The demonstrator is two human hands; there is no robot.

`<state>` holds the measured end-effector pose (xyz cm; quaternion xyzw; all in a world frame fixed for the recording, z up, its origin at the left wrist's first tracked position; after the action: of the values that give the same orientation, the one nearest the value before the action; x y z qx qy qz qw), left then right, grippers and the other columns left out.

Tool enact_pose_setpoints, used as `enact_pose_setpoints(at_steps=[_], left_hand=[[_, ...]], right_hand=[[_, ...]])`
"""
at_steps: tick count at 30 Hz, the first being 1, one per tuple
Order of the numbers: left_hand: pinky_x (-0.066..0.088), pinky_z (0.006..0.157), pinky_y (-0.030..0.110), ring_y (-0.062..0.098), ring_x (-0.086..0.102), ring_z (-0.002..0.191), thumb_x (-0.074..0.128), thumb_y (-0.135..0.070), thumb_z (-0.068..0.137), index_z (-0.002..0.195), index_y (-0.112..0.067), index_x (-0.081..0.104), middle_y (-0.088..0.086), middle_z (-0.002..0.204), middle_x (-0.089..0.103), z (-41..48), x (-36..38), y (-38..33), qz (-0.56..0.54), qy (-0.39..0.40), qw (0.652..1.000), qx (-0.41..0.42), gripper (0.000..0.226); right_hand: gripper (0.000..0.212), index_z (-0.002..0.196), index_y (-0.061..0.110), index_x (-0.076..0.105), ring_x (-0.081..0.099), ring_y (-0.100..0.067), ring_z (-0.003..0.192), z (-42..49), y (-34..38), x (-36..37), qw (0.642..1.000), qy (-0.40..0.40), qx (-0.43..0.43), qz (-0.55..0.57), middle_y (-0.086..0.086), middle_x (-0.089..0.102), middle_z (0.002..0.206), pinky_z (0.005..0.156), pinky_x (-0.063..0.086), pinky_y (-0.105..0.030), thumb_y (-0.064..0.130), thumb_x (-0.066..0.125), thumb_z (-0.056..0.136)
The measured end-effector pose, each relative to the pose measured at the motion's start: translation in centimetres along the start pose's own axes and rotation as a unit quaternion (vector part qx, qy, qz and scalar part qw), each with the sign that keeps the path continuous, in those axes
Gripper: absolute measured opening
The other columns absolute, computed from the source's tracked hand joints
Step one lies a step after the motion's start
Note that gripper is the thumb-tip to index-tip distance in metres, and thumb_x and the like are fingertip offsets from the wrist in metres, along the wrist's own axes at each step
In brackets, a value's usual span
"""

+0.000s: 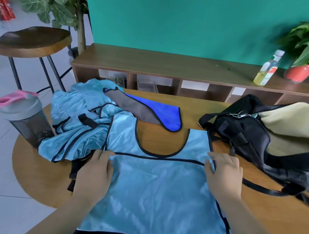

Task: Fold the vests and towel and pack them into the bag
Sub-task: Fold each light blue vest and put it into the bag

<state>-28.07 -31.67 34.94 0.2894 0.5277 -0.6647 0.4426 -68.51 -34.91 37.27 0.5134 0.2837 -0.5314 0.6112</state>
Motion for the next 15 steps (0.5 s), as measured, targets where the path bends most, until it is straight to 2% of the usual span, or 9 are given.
enact_pose_setpoints(at_steps=[2, 5, 7, 9, 10, 11, 13, 15], left_hand=[[0.027, 0.044, 0.025, 0.014, 0.048, 0.05, 0.058, -0.018, 0.102, 0.124, -0.023, 0.059, -0.001, 0.115, 0.059, 0.0, -0.2, 0.1, -0.014, -0.008, 1.0, -0.01, 0.023], [0.037, 0.049, 0.03, 0.014, 0.058, 0.055, 0.055, -0.018, 0.104, 0.13, -0.024, 0.058, -0.001, 0.118, 0.065, 0.0, -0.6, 0.3, -0.041, -0.018, 0.999, -0.021, 0.026], [0.035, 0.048, 0.03, 0.009, 0.054, 0.051, 0.052, -0.019, 0.106, 0.135, -0.027, 0.055, -0.005, 0.093, 0.068, 0.0, -1.0, 0.6, -0.073, -0.016, 0.996, -0.052, 0.03], [0.032, 0.045, 0.03, 0.011, 0.049, 0.045, 0.051, -0.02, 0.108, 0.139, -0.03, 0.052, -0.008, 0.062, 0.056, 0.0, -1.0, 1.0, -0.101, -0.009, 0.992, -0.082, 0.033], [0.033, 0.044, 0.033, 0.013, 0.048, 0.044, 0.051, -0.02, 0.108, 0.14, -0.031, 0.051, -0.006, 0.058, 0.053, 0.0, -0.9, 1.3, -0.114, -0.002, 0.989, -0.092, 0.033], [0.037, 0.045, 0.036, 0.015, 0.049, 0.045, 0.051, -0.021, 0.109, 0.14, -0.033, 0.051, -0.005, 0.06, 0.056, 0.0, -0.9, 1.5, -0.131, 0.007, 0.987, -0.098, 0.034], [0.048, 0.054, 0.039, 0.015, 0.057, 0.053, 0.052, -0.022, 0.109, 0.138, -0.036, 0.053, -0.008, 0.08, 0.067, 0.1, -0.8, 1.8, -0.172, 0.025, 0.979, -0.105, 0.032], [0.053, 0.069, 0.028, 0.005, 0.063, 0.073, 0.054, -0.021, 0.109, 0.137, -0.035, 0.057, -0.013, 0.106, 0.07, 0.4, -1.2, 1.9, -0.208, 0.029, 0.972, -0.108, 0.031]], right_hand=[[0.034, 0.131, 0.029, 0.069, 0.046, -0.021, 0.117, -0.4, -0.8, 0.1, 0.999, 0.042, -0.002, -0.015, 0.009, 0.066, 0.118, 0.089, 0.041, -0.042, 0.043, 0.06, 0.101], [0.039, 0.134, 0.034, 0.064, 0.046, -0.02, 0.117, -0.8, -0.9, 0.5, 0.992, 0.108, -0.029, -0.055, 0.011, 0.062, 0.116, 0.095, 0.042, -0.041, 0.053, 0.056, 0.101], [0.039, 0.135, 0.037, 0.062, 0.046, -0.02, 0.121, -0.8, -0.7, 0.6, 0.988, 0.135, -0.028, -0.07, 0.01, 0.062, 0.121, 0.1, 0.042, -0.042, 0.054, 0.055, 0.101], [0.037, 0.134, 0.036, 0.062, 0.047, -0.021, 0.122, -0.5, -0.5, 0.6, 0.987, 0.147, -0.015, -0.061, 0.01, 0.063, 0.118, 0.101, 0.041, -0.042, 0.052, 0.057, 0.101], [0.034, 0.131, 0.035, 0.063, 0.047, -0.021, 0.122, -0.4, -0.5, 0.5, 0.987, 0.151, -0.007, -0.051, 0.011, 0.061, 0.114, 0.1, 0.041, -0.042, 0.051, 0.059, 0.101], [0.031, 0.127, 0.035, 0.064, 0.048, -0.021, 0.121, -0.3, -0.4, 0.5, 0.987, 0.155, 0.0, -0.041, 0.012, 0.06, 0.11, 0.099, 0.041, -0.041, 0.049, 0.061, 0.101], [0.022, 0.118, 0.034, 0.066, 0.048, -0.021, 0.119, -0.1, -0.3, 0.2, 0.987, 0.162, 0.012, -0.02, 0.013, 0.061, 0.108, 0.096, 0.041, -0.04, 0.046, 0.063, 0.1], [0.015, 0.112, 0.034, 0.066, 0.05, -0.02, 0.117, -0.2, -0.1, -0.4, 0.989, 0.15, 0.015, -0.001, 0.013, 0.066, 0.107, 0.095, 0.041, -0.04, 0.043, 0.065, 0.099]])
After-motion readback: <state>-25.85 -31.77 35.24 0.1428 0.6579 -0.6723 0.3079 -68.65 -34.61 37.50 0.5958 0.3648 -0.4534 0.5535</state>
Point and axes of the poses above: each hand's wrist, its own z-axis towards the middle knuckle, its own x-axis out of the palm, y = z × x, the point moved 6 cm from there along z, towards the middle knuckle
